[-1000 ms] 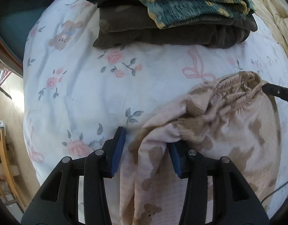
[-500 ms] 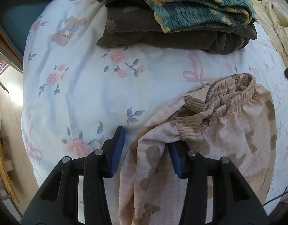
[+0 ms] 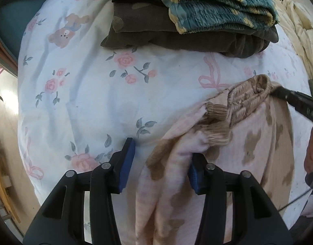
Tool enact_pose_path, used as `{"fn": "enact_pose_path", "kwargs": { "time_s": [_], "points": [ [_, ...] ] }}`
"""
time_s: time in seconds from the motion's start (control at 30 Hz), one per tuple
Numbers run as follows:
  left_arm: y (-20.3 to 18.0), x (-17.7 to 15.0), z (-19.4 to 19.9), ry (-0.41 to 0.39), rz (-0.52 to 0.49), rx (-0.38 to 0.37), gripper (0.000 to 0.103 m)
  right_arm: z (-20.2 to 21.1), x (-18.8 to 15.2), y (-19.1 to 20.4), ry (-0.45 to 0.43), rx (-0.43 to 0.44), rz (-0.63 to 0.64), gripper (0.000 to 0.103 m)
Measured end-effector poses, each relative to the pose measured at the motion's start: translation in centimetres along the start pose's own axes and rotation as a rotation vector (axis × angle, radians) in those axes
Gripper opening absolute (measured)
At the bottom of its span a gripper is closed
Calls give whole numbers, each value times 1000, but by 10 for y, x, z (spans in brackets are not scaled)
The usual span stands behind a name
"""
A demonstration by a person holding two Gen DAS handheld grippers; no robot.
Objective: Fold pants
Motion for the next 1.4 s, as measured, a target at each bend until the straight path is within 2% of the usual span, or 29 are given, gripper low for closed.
{"fn": "enact_pose_path", "kwargs": {
  "time_s": [0.07, 0.1, 0.17, 0.3, 0.43, 0.5, 0.57, 0.6, 0.63, 0.73, 0.87, 0.93, 1.07, 1.1, 1.13, 1.27, 1.4],
  "points": [
    [2, 2, 1, 0, 14, -2, 46, 2, -2, -6, 46, 70, -40, 0],
    [5, 3, 3, -3, 30, -12, 46, 3, -5, -5, 76, 106, -32, 8],
    [9, 7, 7, -15, 49, -41, 46, 10, -16, 3, 116, 162, 19, 8],
    [18, 14, 11, -26, 57, -68, 45, 41, -44, 15, 97, 163, 95, 9],
    [32, 7, 21, 53, 74, -125, 44, 66, -102, 17, 111, 178, 127, 9],
    [41, -6, 40, 33, 71, -102, 45, 79, -131, 21, 111, 195, 128, 9],
    [54, -17, 61, 12, 74, -22, 45, 92, -155, 28, 104, 229, 103, 9],
    [61, -25, 72, -3, 93, 15, 46, 97, -167, 28, 101, 243, 87, 9],
    [65, -33, 81, -11, 104, 20, 47, 102, -180, 31, 99, 256, 70, 9],
    [54, -80, 98, 28, 85, -67, 47, 119, -214, 39, 90, 270, 37, 9],
    [29, -163, 97, 120, 52, -159, 46, 139, -244, 44, 64, 299, -6, 9],
    [24, -200, 93, 143, 55, -170, 46, 151, -256, 42, 40, 321, -31, 9],
    [-1, -266, 78, 194, 82, -176, 38, 160, -270, 37, 9, 350, -85, 10],
    [-3, -276, 72, 192, 78, -147, 29, 161, -273, 35, 8, 357, -101, 10],
    [-10, -283, 69, 183, 79, -129, 26, 160, -278, 30, 11, 363, -125, 10],
    [-13, -289, 70, 111, 51, -34, 26, 166, -283, 23, -3, 359, -157, 10],
    [-13, -294, 56, 164, 74, -16, 26, 172, -283, 22, -28, 365, -163, 10]
  ]
}}
Point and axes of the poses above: each gripper's, at about its wrist camera, not at the fingertips, and z roughly against the way its jaws point, y to its left, x to its top, the point moved 6 cm from there along -z, roughly the way its jaws point, and after that the axes turned 9 degrees about y, right-handed, at the moved point
